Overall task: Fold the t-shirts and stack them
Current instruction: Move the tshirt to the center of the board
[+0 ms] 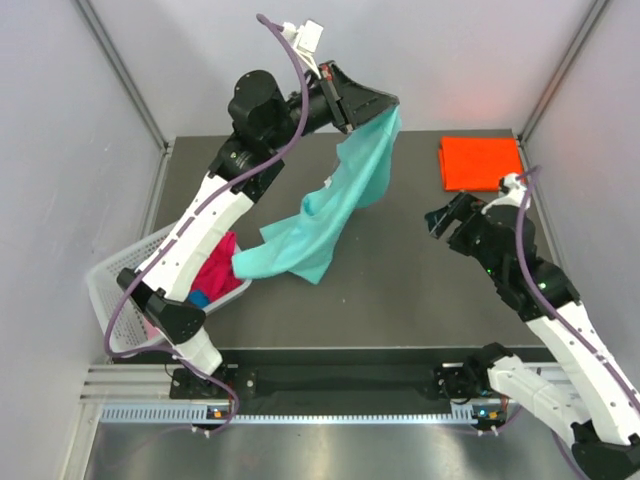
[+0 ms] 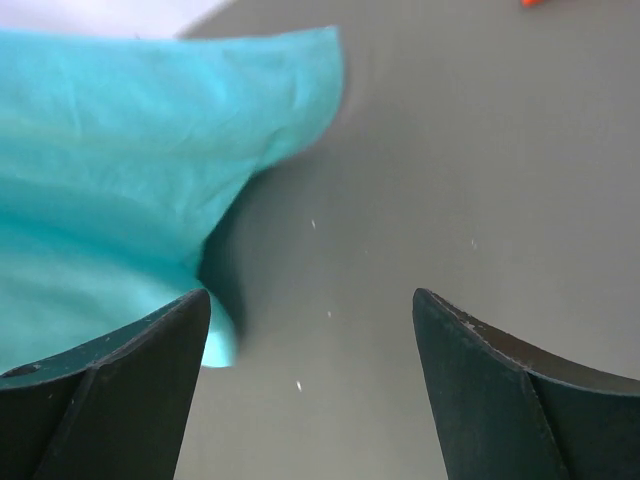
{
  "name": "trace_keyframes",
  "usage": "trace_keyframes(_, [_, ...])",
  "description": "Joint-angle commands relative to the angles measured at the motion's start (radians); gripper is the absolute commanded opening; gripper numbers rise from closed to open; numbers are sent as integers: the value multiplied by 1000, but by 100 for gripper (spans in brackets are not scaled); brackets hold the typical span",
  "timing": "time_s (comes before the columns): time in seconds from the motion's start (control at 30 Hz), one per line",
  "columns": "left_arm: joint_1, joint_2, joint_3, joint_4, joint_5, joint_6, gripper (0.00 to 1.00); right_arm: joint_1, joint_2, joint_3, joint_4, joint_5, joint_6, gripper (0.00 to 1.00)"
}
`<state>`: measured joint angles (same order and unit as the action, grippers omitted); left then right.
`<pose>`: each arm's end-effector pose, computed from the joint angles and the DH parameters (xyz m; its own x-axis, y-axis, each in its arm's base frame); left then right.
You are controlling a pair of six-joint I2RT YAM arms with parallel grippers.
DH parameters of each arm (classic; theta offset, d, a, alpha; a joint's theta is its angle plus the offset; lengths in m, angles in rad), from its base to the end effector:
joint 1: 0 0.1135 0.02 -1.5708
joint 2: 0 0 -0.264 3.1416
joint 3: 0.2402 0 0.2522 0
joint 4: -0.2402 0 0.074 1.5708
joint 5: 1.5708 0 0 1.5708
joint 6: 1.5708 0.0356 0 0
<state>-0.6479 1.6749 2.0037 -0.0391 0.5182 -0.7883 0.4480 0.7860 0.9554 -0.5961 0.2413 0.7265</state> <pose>0.2768 -0.2316 0.5419 -0.4796 -0.4096 -0.7760 0.7980 0.1641 -0.5798 0.1511 0.0632 0.3558 -0.4280 0.5100 -0.7462 0.0799 0.8437 0.5308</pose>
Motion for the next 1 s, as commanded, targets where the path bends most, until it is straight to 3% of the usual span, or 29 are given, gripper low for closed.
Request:
trace_keyframes(0.0, [-18,6,55,108,23,-43,0,-9,-54,74,-5,98,8,82])
trace_keyframes(0.13, [-22,-50,-20,53,3,-9,0,-9,-70,74,-18,104,14,82])
trace_keyframes(0.3, [-21,-208,-264,4,-107,122,0,-11,-54,34,-13,82,34,82])
trace_keyframes(0.47, [-4,-236,-270,-213,-349,285,0,-11,-25,-35,42,49,48,80])
trace_keyframes(0.57, [83,-184,-214,-271,-472,382,0,-11,8,-66,76,23,47,77])
trace_keyframes(0.67, [273,-110,-166,-306,-359,350,0,-12,64,-101,140,13,13,76])
trace_keyframes(0.73, [312,-119,-225,-282,-253,324,0,-14,100,-116,200,12,1,75])
trace_keyframes(0.8, [317,-162,-298,-278,-235,302,0,-44,194,-100,182,62,62,72])
trace_keyframes(0.97, [291,-295,-713,-223,-43,176,0,-86,486,43,194,13,142,69])
